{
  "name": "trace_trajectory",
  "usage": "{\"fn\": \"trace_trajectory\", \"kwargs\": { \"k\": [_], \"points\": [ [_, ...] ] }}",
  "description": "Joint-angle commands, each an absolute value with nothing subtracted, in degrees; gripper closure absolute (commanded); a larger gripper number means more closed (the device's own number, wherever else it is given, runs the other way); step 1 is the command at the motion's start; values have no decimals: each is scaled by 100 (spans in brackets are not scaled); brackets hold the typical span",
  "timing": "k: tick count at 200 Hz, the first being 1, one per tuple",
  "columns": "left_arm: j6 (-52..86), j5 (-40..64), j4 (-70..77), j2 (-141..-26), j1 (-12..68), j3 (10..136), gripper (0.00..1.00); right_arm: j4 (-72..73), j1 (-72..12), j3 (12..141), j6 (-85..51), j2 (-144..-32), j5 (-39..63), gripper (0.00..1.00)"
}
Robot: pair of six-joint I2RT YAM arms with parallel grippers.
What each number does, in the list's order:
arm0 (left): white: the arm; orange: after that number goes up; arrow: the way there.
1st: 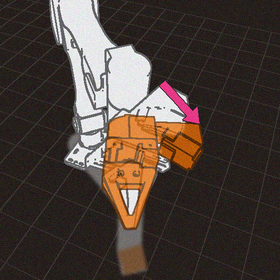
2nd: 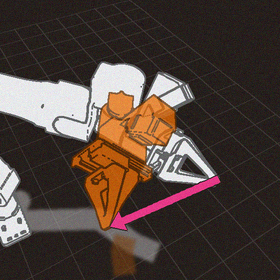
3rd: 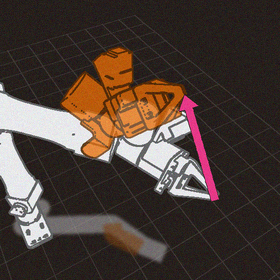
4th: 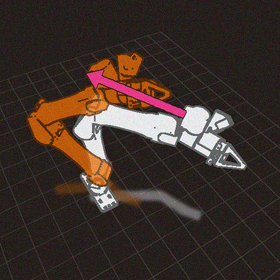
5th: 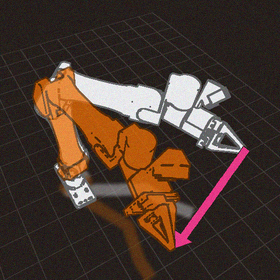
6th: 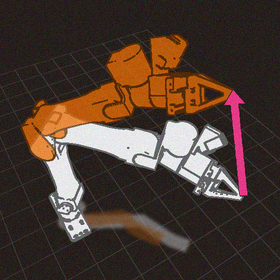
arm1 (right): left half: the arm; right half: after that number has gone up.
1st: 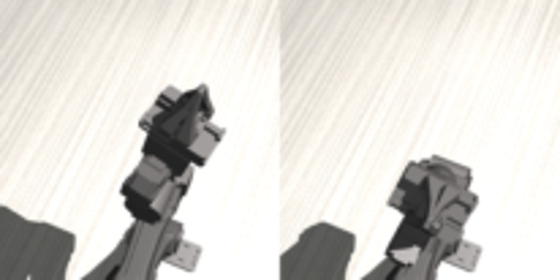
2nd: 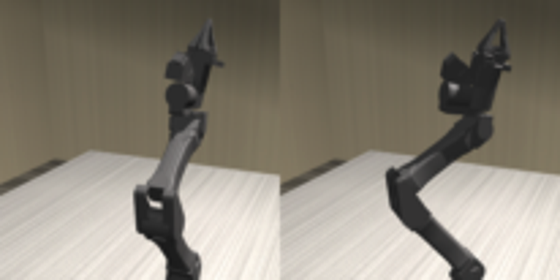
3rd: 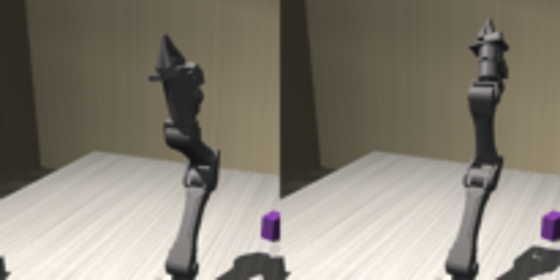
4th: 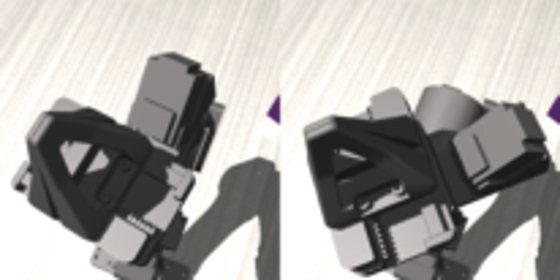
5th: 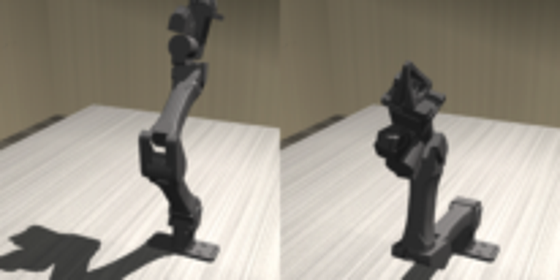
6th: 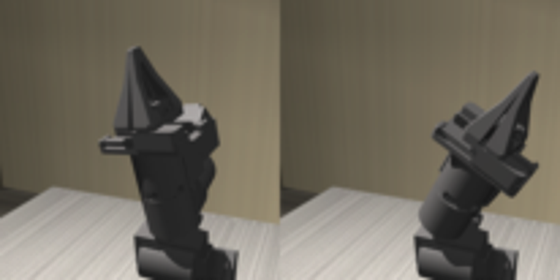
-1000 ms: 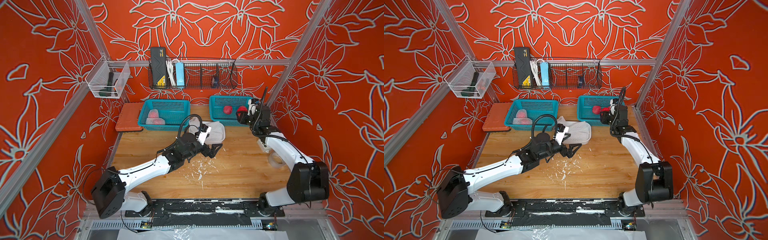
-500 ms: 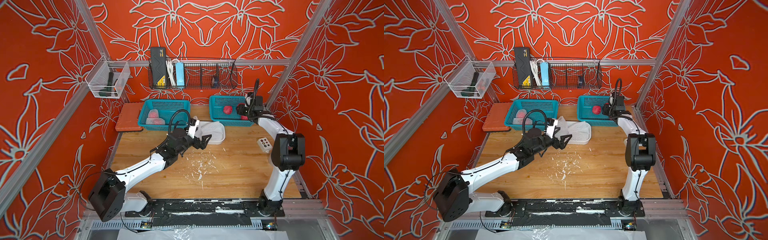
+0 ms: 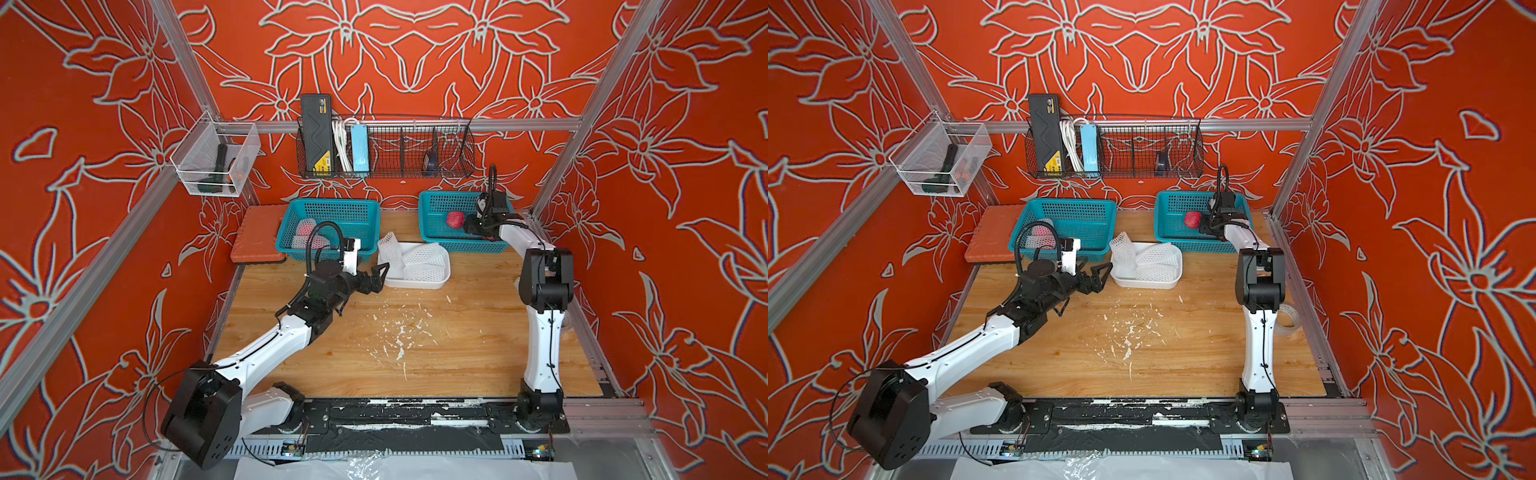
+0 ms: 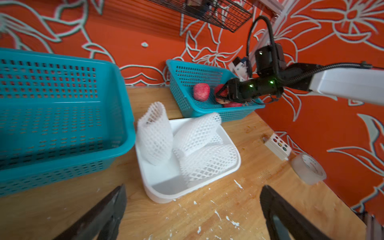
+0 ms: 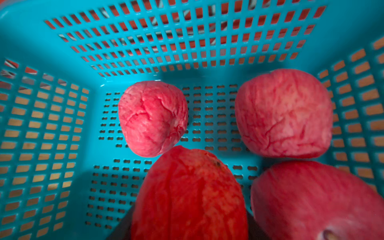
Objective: Remove foam nets from apples
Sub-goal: Place the apple in the basket, then pick up the apple from the basket.
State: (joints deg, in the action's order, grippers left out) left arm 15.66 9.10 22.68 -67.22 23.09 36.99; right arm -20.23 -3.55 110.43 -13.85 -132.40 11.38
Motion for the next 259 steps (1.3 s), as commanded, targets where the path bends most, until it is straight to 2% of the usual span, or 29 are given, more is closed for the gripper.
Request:
{"fn": "trace_trajectory", "kwargs": {
  "k": [1, 16, 34, 85, 107, 167, 196, 221, 259],
  "points": [
    [1652, 939, 2299, -6570, 2141, 3674, 2, -2213, -347, 11335, -1284, -13428, 998, 39],
    [1658, 850, 2250, -6566, 2063, 3659, 2, -2231, -351, 11380, -1274, -13465, 984, 32],
    [1678, 784, 2154, -6620, 1975, 3701, 2, -2244, -352, 11372, -1283, -13388, 1006, 18],
    [1673, 610, 1774, -6969, 1637, 4230, 2, -1920, -355, 10838, -1444, -12322, 1133, 9],
    [1694, 572, 1637, -7261, 1428, 4615, 2, -1823, -356, 10584, -1530, -11685, 1248, 2],
    [1398, 238, 1086, -8300, 817, 5847, 4, -1651, -376, 9404, -1638, -9689, 1619, 2],
    [1340, 258, 764, -8955, 493, 6469, 7, -1169, -583, 8261, -1794, -8597, 1753, 2],
    [1189, 140, 585, -9531, 325, 6927, 8, -342, -965, 7049, -1963, -7595, 1863, 3],
    [1012, 39, 76, -10440, -23, 7820, 11, 1183, -2049, 4970, -1891, -6397, 1832, 4]
  ]
}}
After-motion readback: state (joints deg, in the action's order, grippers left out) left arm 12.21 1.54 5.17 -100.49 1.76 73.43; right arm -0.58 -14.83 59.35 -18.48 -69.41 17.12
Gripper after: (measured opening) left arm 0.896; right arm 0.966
